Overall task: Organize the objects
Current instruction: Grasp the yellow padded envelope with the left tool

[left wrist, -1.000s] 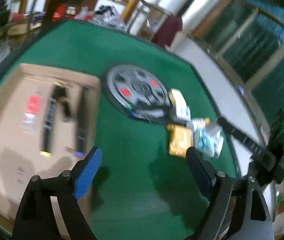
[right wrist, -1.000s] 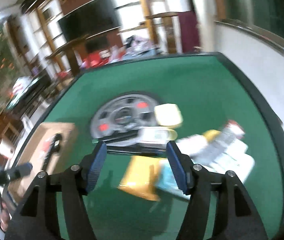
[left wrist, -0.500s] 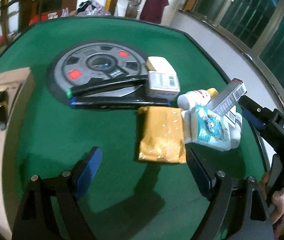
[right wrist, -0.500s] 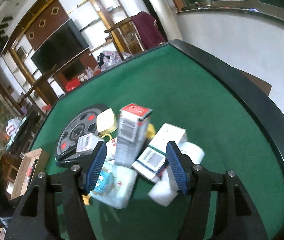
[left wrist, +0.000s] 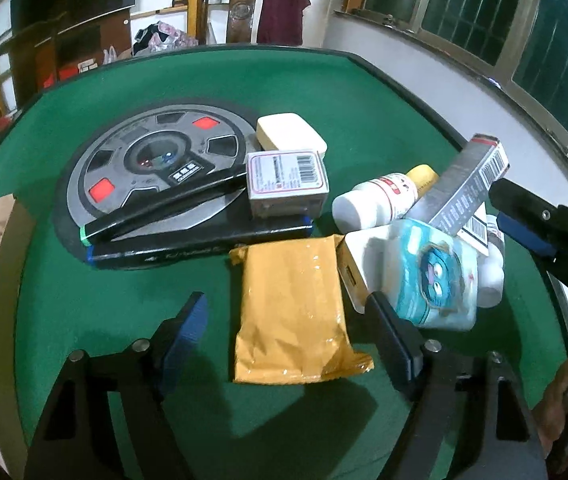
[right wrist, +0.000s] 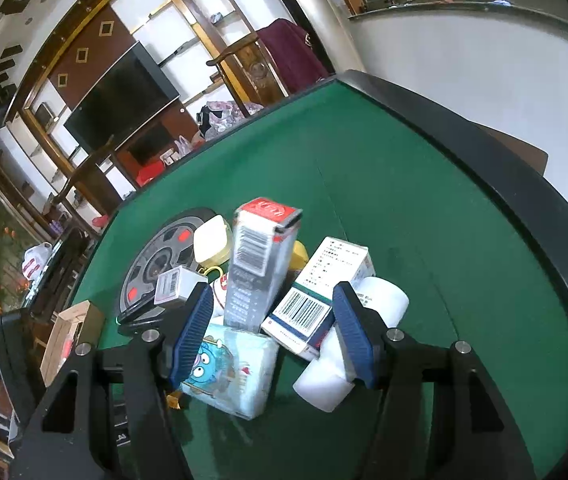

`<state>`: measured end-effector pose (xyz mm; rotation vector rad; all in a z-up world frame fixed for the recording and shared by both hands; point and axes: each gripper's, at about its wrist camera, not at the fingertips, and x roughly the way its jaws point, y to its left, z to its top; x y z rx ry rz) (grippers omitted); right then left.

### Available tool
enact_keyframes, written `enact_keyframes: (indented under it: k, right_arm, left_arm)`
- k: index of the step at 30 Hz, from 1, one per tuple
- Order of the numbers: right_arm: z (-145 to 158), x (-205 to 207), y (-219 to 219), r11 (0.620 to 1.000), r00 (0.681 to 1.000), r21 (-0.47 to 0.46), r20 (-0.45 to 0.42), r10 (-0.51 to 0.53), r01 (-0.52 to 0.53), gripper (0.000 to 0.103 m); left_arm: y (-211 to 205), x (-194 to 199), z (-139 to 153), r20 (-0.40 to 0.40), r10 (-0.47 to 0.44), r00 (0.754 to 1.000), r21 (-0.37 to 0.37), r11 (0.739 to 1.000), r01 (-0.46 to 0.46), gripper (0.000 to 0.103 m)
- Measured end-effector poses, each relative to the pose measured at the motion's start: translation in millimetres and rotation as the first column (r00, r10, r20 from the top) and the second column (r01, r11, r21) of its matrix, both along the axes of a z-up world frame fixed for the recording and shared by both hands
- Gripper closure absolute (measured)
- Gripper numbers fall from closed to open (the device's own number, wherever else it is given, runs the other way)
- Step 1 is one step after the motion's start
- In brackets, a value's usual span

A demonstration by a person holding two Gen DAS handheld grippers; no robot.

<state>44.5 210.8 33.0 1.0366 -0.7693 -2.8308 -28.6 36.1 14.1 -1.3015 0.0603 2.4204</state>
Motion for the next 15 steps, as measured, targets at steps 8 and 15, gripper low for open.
enact_keyframes:
  k: [8,15]
  right_arm:
    - [-3.7,0.2,-2.2,0.999,1.0,0.034,0.009,0.001,-0.001,0.042]
    - [-5.7,0.1,-2.4,0.999,1.0,0.048,0.011,0.005,-0.006,0.042]
  left_arm:
    - [-4.3,6.6,-4.0,-0.018,0.008,1.0,-0.01,1.0,-0.008,0.064]
    - [-46.5,36.0,30.1,-0.056,0.061,0.997,0.11,0.992,-0.055,0.064]
